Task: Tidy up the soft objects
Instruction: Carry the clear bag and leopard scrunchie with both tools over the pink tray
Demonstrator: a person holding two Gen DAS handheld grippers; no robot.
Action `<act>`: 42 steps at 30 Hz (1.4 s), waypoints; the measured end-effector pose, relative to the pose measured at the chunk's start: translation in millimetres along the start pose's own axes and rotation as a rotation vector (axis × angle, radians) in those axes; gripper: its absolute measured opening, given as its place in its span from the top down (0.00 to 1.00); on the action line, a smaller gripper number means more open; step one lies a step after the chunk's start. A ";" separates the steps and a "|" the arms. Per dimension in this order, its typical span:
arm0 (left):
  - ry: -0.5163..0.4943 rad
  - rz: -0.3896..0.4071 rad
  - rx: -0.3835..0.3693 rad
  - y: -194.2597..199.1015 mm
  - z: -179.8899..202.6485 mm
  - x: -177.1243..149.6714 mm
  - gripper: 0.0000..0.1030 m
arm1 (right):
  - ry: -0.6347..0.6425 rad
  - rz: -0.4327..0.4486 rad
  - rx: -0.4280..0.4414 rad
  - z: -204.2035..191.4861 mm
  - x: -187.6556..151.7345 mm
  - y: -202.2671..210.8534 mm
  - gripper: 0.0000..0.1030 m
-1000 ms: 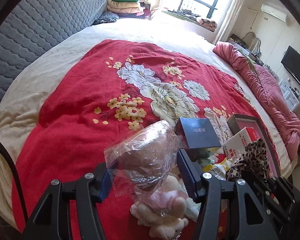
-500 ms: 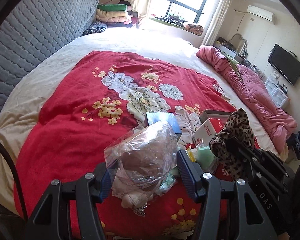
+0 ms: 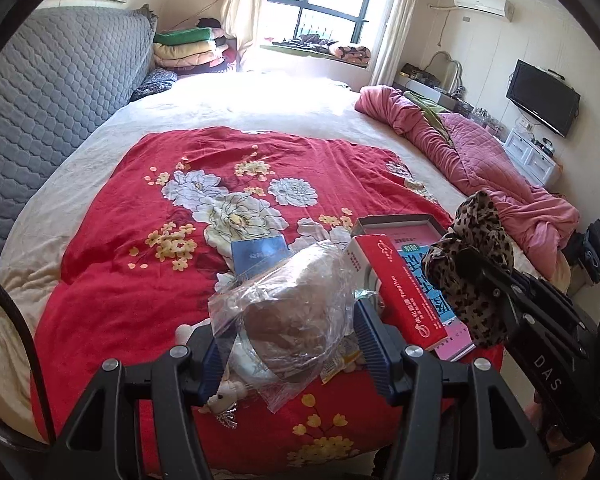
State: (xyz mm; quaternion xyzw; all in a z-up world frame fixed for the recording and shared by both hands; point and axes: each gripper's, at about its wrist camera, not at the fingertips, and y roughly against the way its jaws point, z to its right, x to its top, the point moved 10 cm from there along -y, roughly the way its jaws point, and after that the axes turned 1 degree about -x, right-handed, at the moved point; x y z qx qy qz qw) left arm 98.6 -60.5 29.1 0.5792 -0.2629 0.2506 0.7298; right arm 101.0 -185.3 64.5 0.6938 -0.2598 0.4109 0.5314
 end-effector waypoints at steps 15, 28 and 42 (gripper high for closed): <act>-0.116 -0.008 -0.007 -3.2 77.2 23.2 0.43 | -0.140 0.072 -0.113 93.4 19.9 42.0 0.85; -0.190 -0.036 -0.057 -36.0 135.4 31.5 0.43 | -0.195 0.084 -0.201 151.2 15.8 53.0 0.85; -0.258 -0.159 -0.130 -101.8 196.9 8.3 0.43 | -0.319 0.075 -0.300 224.9 -9.6 56.3 0.85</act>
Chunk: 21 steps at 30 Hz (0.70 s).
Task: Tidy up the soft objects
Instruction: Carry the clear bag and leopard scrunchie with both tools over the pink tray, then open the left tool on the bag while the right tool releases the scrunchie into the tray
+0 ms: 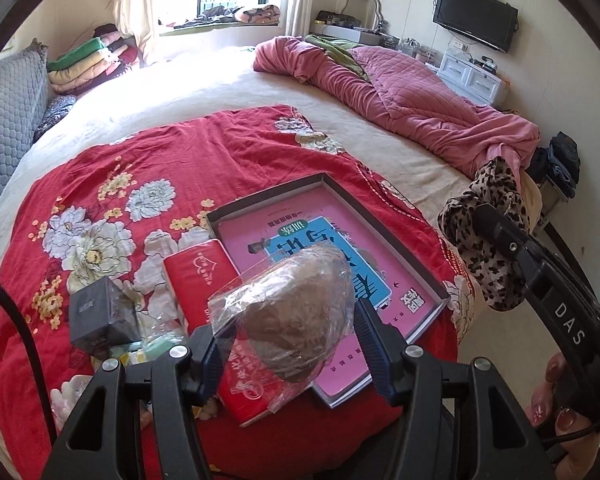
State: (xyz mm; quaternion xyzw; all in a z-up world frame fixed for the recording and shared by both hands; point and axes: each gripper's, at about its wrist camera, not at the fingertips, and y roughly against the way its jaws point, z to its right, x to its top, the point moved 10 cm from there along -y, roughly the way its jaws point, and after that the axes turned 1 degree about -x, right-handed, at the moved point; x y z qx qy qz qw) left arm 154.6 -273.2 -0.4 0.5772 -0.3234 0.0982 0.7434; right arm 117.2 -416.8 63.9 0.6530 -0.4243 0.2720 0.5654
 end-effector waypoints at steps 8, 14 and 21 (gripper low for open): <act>-0.025 -0.082 -0.019 -42.9 17.8 -7.0 0.43 | -0.040 -0.072 -0.012 21.0 -22.8 -28.1 0.85; -0.059 -0.139 -0.022 -73.6 26.9 -12.3 0.43 | -0.082 -0.143 -0.022 43.0 -46.6 -56.2 0.85; -0.099 -0.215 -0.015 -109.7 35.8 -22.3 0.43 | -0.093 -0.243 -0.036 58.3 -78.8 -87.8 0.85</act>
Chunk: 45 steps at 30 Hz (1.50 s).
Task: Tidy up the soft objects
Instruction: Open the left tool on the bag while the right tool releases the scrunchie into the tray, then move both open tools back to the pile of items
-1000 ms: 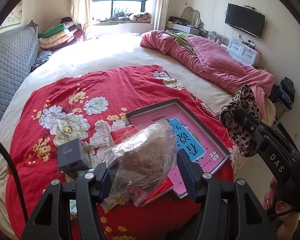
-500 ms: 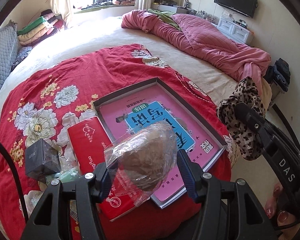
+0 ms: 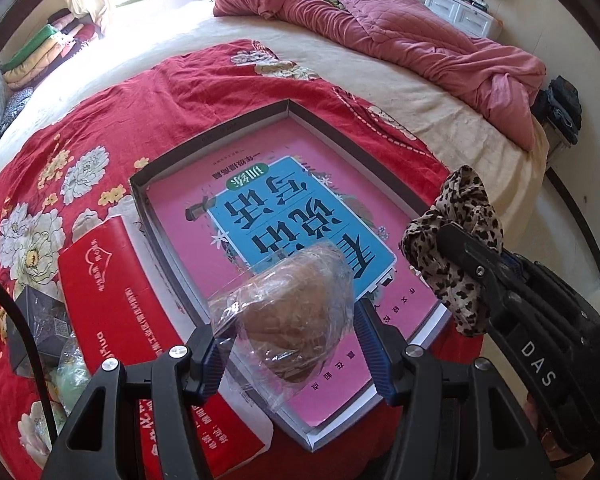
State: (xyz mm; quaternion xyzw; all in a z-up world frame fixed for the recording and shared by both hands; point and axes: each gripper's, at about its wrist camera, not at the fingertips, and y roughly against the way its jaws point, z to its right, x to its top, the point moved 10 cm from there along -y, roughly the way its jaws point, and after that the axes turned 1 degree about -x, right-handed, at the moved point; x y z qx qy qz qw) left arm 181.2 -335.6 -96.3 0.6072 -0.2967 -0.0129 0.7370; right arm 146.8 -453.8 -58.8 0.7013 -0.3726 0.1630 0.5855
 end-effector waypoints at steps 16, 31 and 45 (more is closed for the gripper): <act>-0.089 -0.109 0.027 -35.3 13.1 -19.0 0.42 | -0.035 -0.133 -0.010 13.0 -23.4 -47.2 0.74; -0.074 -0.050 0.004 -21.2 15.0 -19.7 0.35 | -0.179 0.044 -0.069 47.1 6.7 -5.3 0.43; -0.031 0.081 -0.025 23.7 1.0 -15.4 0.20 | -0.152 0.262 -0.122 39.6 43.7 51.3 0.30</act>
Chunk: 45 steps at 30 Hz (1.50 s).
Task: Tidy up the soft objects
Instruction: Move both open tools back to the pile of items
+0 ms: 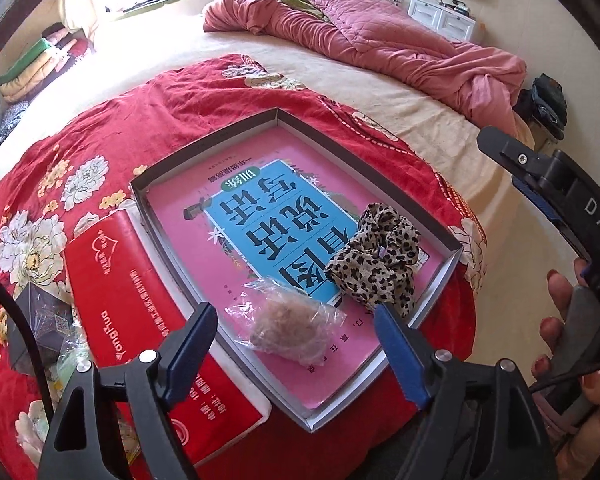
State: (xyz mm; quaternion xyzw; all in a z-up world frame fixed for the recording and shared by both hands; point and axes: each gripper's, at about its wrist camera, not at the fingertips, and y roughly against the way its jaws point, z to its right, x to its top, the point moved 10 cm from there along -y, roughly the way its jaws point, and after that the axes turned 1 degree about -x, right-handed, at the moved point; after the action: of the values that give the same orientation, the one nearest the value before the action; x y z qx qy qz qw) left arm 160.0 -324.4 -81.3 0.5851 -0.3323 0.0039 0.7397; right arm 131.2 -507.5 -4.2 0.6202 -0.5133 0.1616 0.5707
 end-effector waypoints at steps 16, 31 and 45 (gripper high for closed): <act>0.164 0.141 0.059 83.3 -77.9 -28.0 0.15 | 0.164 0.034 0.107 -87.6 0.4 45.7 0.29; 0.287 0.212 0.143 148.4 -148.9 -69.1 0.15 | 0.349 0.021 0.282 -182.2 -27.0 90.9 0.29; 0.396 0.253 0.226 200.2 -214.2 -107.8 0.15 | 0.512 -0.005 0.407 -248.9 -56.0 122.2 0.29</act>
State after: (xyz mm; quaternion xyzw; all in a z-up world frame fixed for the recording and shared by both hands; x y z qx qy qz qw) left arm 101.3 -34.1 17.8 0.6056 -0.2489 0.2479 0.7140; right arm 103.2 -242.9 91.7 0.6621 -0.3090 0.4100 0.5460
